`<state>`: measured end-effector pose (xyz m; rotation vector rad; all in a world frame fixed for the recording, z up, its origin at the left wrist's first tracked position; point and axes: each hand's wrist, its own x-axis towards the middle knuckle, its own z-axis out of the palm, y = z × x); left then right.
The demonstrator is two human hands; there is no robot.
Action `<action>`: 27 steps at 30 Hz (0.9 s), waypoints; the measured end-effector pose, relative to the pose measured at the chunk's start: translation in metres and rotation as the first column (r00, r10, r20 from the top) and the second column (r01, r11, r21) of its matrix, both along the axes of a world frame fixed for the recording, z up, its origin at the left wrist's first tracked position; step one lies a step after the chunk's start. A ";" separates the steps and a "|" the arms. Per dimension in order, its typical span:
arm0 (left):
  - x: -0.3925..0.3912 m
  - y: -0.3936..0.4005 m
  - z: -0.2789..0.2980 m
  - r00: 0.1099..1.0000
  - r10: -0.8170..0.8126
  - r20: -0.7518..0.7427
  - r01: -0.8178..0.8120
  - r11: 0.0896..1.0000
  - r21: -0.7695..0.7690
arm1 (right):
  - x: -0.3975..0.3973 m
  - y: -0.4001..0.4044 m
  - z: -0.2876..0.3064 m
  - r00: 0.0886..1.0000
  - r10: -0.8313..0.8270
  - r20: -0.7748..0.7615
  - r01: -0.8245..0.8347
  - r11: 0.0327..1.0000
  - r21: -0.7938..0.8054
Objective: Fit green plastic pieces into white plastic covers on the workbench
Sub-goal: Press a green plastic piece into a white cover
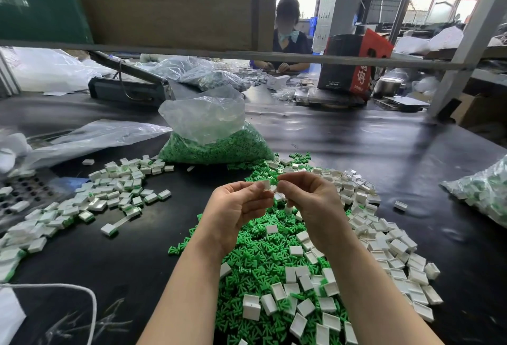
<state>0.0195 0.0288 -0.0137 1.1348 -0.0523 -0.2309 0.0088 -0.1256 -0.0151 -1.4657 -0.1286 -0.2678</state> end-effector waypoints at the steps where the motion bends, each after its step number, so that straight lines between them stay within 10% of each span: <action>1: 0.000 0.000 0.000 1.000 0.000 0.000 0.000 1.000 0.001 | 0.000 0.000 0.000 1.000 0.001 -0.002 -0.001 1.000 -0.004; 12: 0.001 0.003 -0.003 0.998 -0.016 0.068 0.013 0.999 0.052 | -0.001 0.000 0.002 0.999 0.041 0.035 -0.036 0.992 -0.119; 21: 0.004 0.006 -0.008 0.949 -0.193 0.249 -0.017 0.757 0.653 | -0.002 -0.012 -0.006 0.942 0.263 -0.210 -0.335 0.799 -0.500; 27: 0.001 0.009 -0.010 0.917 -0.364 0.165 0.173 0.733 0.658 | -0.001 -0.016 -0.004 0.896 0.346 -0.276 -0.439 0.783 -0.441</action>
